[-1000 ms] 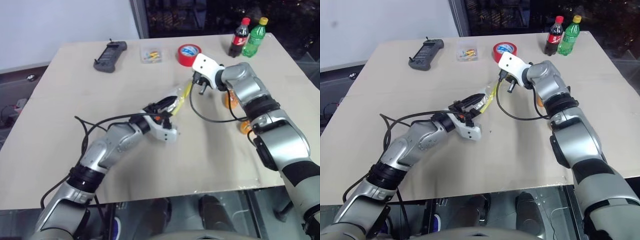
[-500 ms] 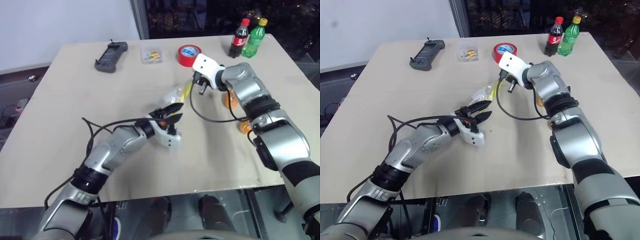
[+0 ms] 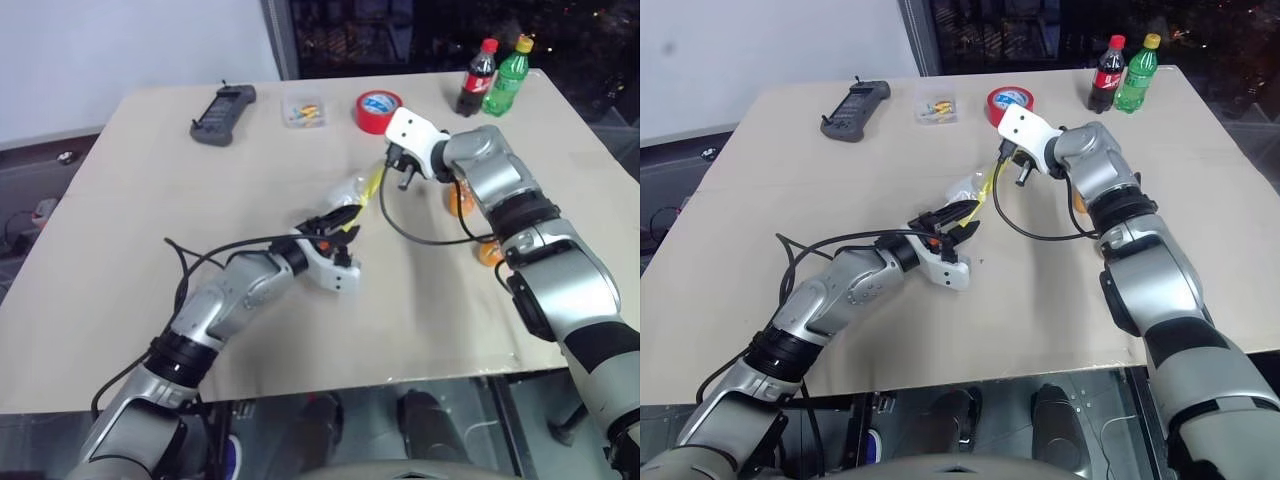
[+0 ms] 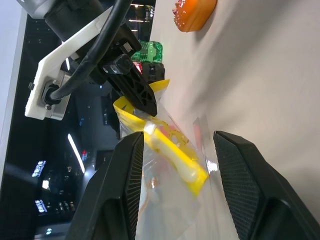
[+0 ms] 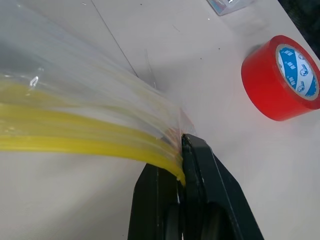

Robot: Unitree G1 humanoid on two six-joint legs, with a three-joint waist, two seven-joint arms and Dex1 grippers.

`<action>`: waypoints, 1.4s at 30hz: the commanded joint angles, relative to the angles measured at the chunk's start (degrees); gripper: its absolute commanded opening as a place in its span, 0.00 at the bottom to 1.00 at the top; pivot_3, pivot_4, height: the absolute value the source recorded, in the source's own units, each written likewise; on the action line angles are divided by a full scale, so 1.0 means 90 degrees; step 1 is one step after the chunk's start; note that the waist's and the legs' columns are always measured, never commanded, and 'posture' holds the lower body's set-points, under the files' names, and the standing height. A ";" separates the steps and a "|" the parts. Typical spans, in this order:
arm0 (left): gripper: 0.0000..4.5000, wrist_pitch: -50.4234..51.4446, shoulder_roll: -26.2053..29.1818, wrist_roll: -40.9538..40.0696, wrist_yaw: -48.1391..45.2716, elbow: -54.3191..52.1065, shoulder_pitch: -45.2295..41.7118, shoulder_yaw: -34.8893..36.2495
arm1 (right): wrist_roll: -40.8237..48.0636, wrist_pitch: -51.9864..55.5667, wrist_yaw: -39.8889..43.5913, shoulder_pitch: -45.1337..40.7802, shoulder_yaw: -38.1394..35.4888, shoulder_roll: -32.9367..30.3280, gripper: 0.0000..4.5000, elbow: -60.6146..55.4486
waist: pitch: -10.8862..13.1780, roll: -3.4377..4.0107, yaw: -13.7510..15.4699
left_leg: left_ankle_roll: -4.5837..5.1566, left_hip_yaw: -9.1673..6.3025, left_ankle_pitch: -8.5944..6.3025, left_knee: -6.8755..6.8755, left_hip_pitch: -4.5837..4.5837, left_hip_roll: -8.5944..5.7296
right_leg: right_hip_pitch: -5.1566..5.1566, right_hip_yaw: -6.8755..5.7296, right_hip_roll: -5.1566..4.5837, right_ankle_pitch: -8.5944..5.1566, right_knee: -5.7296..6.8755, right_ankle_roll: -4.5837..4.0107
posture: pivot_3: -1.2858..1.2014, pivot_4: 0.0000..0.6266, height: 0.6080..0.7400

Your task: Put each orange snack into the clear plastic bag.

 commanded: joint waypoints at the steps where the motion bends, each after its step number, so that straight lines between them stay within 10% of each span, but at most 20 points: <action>1: 0.35 0.0027 -0.0025 -0.0039 0.0053 -0.0022 -0.0113 0.0110 | 0.0041 -0.0029 -0.0006 -0.0240 -0.0128 -0.0028 0.00 -0.0162 | 0.0000 0.0000 0.0000 | 0.0000 0.0000 0.0000 0.0000 0.0000 0.0000 | 0.0000 0.0000 0.0000 0.0000 0.0000 0.0000 | 0.52 0.24 1.00; 5: 0.01 0.0041 -0.0047 -0.0026 0.0076 0.0004 -0.0145 0.0124 | 0.0042 -0.0020 -0.0002 -0.0219 -0.0131 -0.0046 0.00 -0.0195 | 0.0000 0.0000 0.0000 | 0.0000 0.0000 0.0000 0.0000 0.0000 0.0000 | 0.0000 0.0000 0.0000 0.0000 0.0000 0.0000 | 0.52 0.24 1.00; 22: 0.01 -0.0494 0.0067 -0.3046 -0.0711 0.0049 -0.0119 0.1190 | 0.0197 -0.0441 0.0255 0.0639 -0.0213 -0.0487 0.00 -0.1187 | 0.0000 0.0000 0.0006 | 0.0000 -0.0001 0.0000 0.0003 -0.0003 0.0000 | 0.0000 -0.0001 -0.0002 0.0000 -0.0001 0.0000 | 0.52 0.24 1.00; 27: 0.00 0.0095 -0.0185 -0.4753 -0.1579 -0.0187 -0.0085 0.1377 | 0.0246 -0.0341 -0.0136 0.0878 -0.0371 -0.0580 0.41 -0.1508 | 0.0000 -0.0001 0.0010 | 0.0000 -0.0001 0.0000 0.0005 -0.0003 0.0000 | 0.0001 -0.0002 -0.0002 0.0000 -0.0002 0.0000 | 0.52 0.24 1.00; 31: 0.00 0.1024 -0.0301 -0.5990 -0.2266 -0.0479 -0.0132 0.1565 | 0.0290 -0.0273 -0.0262 0.1170 -0.0554 -0.0746 0.41 -0.1940 | 0.0000 -0.0001 0.0010 | 0.0000 0.0000 0.0000 0.0006 -0.0003 0.0001 | 0.0002 0.0000 -0.0002 0.0000 -0.0002 0.0000 | 0.52 0.24 1.00; 42: 0.00 0.3135 -0.0195 -0.9026 -0.4297 0.0008 -0.0499 0.2693 | 0.1404 0.2033 0.0219 0.3886 -0.1855 -0.2023 0.41 -0.6893 | 0.0000 -0.0001 0.0067 | 0.0013 -0.0002 -0.0008 0.0021 -0.0008 0.0002 | 0.0008 -0.0004 0.0000 -0.0001 -0.0007 0.0001 | 0.52 0.24 1.00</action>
